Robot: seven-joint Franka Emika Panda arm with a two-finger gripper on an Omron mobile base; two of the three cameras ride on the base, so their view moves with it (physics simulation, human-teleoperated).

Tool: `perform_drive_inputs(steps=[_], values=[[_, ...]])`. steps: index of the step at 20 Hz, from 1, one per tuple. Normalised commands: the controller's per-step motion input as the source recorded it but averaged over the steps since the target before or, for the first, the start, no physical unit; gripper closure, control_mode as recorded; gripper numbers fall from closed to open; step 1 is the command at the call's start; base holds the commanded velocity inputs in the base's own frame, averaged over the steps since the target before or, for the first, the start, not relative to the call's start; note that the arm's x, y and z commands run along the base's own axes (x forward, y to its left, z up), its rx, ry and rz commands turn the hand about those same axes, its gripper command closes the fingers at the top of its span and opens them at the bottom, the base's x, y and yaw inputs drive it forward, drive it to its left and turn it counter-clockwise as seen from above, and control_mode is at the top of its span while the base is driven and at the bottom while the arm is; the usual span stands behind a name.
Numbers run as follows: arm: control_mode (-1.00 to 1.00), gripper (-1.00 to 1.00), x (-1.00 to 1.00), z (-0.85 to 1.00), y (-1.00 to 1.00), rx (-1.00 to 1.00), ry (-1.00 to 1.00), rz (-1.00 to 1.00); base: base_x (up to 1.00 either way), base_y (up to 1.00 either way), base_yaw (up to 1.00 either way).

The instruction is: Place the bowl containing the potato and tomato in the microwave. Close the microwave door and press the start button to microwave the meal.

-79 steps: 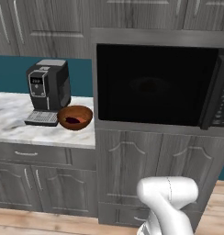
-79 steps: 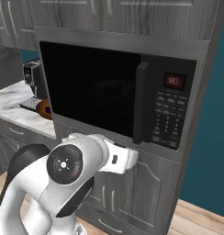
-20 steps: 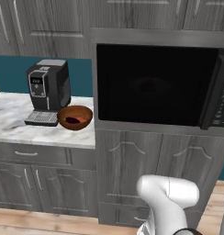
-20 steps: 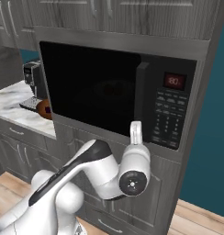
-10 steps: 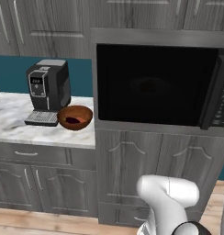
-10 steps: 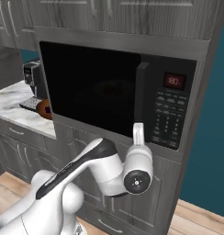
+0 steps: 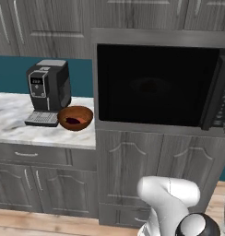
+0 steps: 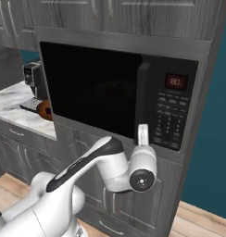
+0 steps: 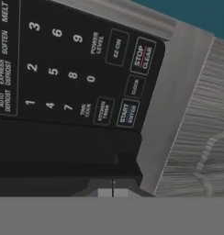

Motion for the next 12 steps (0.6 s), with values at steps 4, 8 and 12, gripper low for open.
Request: perform_drive_inputs(steps=[4,8,12], values=[[-1.0,1.0,0.19,-0.12,-0.16,0.0,0.0,0.0,0.0,0.0,0.0],[-1.0,1.0,0.21,-0.08,-0.14,0.0,0.0,0.0,0.0,0.0,0.0],[-1.0,1.0,0.21,-0.12,-0.13,0.0,0.0,0.0,0.0,0.0,0.0]])
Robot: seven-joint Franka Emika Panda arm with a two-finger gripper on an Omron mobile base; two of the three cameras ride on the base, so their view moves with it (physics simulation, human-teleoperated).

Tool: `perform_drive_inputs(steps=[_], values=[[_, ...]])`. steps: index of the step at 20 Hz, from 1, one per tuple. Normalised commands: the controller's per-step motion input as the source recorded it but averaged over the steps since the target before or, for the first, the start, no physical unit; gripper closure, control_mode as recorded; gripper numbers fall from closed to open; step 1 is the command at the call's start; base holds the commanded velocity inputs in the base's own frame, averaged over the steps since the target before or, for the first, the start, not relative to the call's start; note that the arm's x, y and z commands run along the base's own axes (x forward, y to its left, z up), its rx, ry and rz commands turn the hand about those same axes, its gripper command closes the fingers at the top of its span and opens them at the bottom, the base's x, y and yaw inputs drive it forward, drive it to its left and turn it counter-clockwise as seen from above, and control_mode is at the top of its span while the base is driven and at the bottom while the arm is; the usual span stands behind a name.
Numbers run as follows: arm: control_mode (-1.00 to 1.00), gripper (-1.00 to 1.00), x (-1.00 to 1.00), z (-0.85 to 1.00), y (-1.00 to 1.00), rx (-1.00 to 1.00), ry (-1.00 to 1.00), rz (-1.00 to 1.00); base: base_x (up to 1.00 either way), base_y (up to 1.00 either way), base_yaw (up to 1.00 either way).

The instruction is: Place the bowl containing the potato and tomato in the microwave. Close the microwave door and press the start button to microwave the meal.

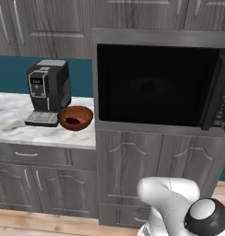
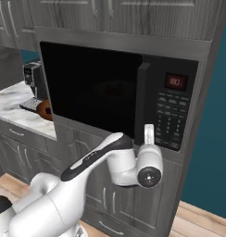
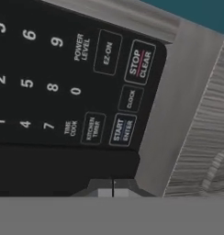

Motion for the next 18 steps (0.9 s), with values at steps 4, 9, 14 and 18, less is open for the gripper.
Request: perform_drive_inputs(steps=[4,9,14,18], values=[[-1.0,1.0,0.22,-0.15,-0.12,0.01,0.0,0.0,0.0,0.0,0.0],[-1.0,1.0,0.25,-0.11,-0.09,0.0,0.0,0.0,0.0,0.0,0.0],[-1.0,1.0,0.24,-0.14,-0.09,0.0,0.0,0.0,0.0,0.0,0.0],[-1.0,1.0,0.21,-0.18,-0.13,0.01,0.0,0.0,0.0,0.0,0.0]])
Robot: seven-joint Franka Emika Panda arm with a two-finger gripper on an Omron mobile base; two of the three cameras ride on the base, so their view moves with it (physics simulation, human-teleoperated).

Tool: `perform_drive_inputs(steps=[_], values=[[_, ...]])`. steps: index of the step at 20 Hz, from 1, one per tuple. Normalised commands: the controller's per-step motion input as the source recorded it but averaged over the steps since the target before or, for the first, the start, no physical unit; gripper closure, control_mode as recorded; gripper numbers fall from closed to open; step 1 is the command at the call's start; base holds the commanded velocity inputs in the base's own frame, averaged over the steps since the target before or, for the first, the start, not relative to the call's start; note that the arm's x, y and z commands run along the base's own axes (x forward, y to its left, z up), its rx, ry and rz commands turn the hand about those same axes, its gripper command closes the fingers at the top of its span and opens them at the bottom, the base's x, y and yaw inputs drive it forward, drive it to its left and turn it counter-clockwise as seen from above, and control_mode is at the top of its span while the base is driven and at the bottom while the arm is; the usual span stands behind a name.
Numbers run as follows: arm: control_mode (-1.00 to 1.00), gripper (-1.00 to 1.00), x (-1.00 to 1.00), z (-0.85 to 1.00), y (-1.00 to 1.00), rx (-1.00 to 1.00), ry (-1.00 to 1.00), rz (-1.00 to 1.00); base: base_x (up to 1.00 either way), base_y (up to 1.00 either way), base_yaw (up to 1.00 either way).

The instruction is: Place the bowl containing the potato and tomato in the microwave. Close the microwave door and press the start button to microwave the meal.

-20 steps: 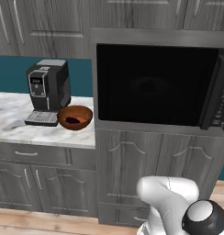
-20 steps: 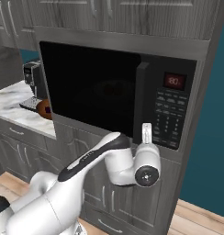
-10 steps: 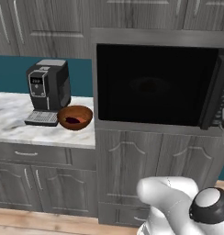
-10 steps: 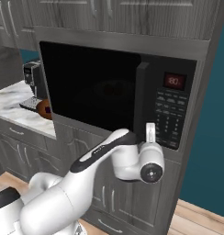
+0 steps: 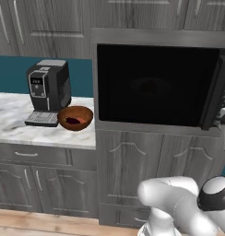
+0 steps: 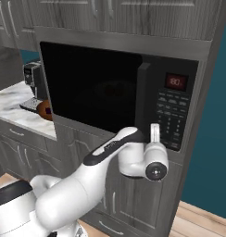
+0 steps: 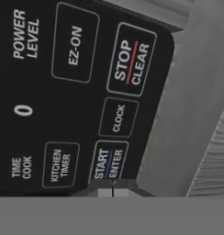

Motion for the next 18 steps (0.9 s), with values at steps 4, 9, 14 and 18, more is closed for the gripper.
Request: perform_drive_inputs(steps=[4,9,14,18], values=[[-1.0,1.0,0.22,-0.12,-0.16,0.02,0.0,0.0,0.0,0.0,0.0],[-1.0,1.0,0.25,-0.09,-0.15,0.01,-0.02,0.0,0.0,0.0,0.0],[-1.0,1.0,0.29,-0.11,-0.08,0.0,-0.02,0.0,0.0,0.0,0.0],[-1.0,1.0,0.42,-0.01,0.0,0.0,-0.03,-0.13,0.0,0.0,0.0]])
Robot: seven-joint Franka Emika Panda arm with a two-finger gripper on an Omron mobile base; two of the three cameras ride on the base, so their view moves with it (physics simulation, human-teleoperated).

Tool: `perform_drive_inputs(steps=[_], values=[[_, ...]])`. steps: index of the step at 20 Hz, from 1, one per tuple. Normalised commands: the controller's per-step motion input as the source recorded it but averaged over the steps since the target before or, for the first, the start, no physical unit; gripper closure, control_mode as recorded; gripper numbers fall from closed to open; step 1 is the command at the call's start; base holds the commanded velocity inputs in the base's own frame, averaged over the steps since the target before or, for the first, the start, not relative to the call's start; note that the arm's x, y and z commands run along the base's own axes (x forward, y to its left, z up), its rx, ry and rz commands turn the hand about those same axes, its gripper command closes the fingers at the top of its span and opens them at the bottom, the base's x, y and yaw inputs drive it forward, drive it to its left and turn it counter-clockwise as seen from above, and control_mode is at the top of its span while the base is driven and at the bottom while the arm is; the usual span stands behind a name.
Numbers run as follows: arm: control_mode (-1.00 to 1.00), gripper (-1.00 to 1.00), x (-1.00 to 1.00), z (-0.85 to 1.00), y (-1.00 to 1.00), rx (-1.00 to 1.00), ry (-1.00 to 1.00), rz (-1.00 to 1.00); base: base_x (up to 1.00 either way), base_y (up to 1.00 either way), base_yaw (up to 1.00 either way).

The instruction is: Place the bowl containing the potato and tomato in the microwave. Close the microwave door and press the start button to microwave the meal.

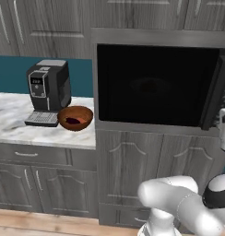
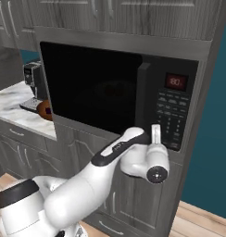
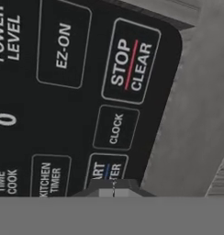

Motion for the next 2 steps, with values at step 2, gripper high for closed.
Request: perform_drive_inputs(steps=[2], values=[[-1.0,1.0,0.66,0.0,0.0,0.0,0.01,-0.2,0.0,0.0,0.0]])
